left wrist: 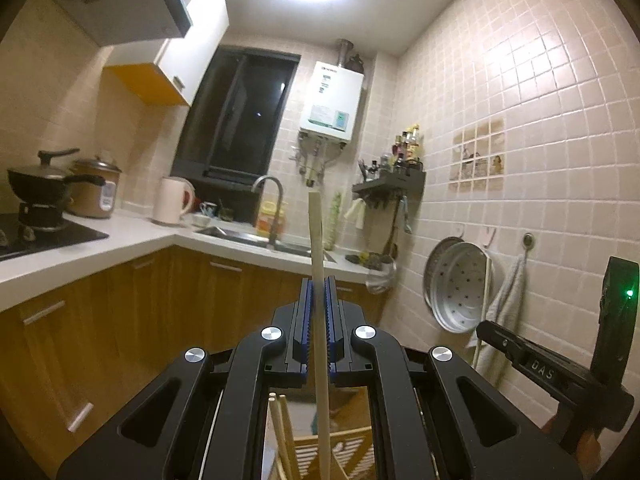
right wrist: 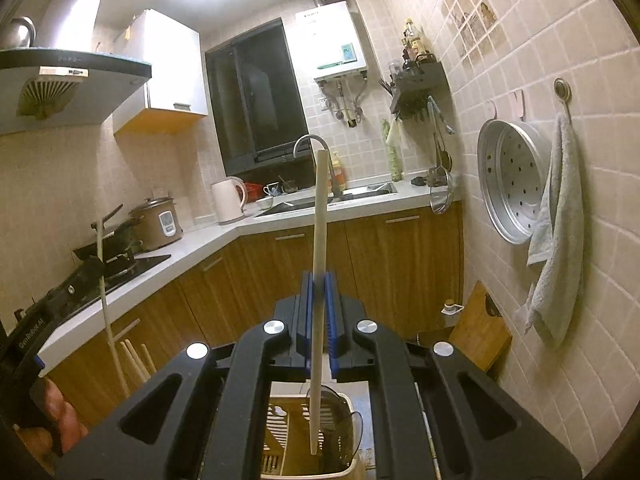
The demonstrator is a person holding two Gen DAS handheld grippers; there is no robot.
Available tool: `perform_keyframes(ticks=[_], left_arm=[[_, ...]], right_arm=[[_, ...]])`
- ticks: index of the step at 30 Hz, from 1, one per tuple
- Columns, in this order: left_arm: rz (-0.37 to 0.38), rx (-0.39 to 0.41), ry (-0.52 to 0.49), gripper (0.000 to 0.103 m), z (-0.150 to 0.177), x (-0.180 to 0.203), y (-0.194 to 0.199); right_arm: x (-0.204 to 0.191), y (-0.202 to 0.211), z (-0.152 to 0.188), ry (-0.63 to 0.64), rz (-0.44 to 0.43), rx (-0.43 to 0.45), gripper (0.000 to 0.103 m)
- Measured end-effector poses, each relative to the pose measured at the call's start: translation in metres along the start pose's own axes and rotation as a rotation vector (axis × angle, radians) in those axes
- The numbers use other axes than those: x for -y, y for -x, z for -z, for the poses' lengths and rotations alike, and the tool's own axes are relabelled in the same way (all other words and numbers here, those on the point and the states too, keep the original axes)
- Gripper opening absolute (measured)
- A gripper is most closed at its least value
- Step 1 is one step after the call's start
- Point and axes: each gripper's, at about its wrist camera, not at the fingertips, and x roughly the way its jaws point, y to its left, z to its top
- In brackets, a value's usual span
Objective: Organize utensils
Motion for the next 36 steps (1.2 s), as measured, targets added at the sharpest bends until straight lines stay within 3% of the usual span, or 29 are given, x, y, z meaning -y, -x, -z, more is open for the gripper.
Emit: perform_keyframes(ticks=[14, 21, 23, 24, 25, 26, 29, 33, 36], left_arm=[[-0.029, -0.039, 0.001, 0.004, 0.025, -0.009, -0.013], [-0.032, -0.079, -0.051, 0.005, 0.036, -0.006, -0.007], [-0.028, -0.090, -0.054, 0.014, 0.037, -0.005, -0.004], [-0.026, -0.099, -0.058, 0.022, 0.037, -0.005, 0.000], [-0.027, -0.103, -0.061, 0.027, 0.037, -0.005, 0.004], [-0.031, -0.105, -0.065, 0.027, 0.038, -0.004, 0.009], [-0.049, -0.137, -0.081, 0.027, 0.038, -0.003, 0.028], [-0.037, -0.164, -0.074, 0.051, 0.043, 0.000, 0.053], [-0.039, -0.185, -0.091, 0.052, 0.050, 0.008, 0.073]], right_arm=[[-0.010, -0.007, 0.027, 0.072, 0.013, 0.002, 0.005], [-0.016, 0.000, 0.038, 0.143, 0.000, -0.014, 0.006], [-0.017, 0.007, 0.042, 0.172, 0.012, -0.014, 0.015], [-0.015, 0.012, 0.043, 0.173, 0.013, -0.015, 0.035], [-0.012, 0.019, 0.044, 0.166, 0.005, -0.016, 0.065], [-0.011, 0.024, 0.045, 0.161, 0.003, -0.009, 0.070], [-0.007, 0.041, 0.051, 0.168, -0.011, -0.049, 0.069], [-0.010, 0.071, 0.064, 0.182, -0.012, -0.067, 0.069], [-0.016, 0.087, 0.075, 0.204, -0.013, -0.085, 0.069]])
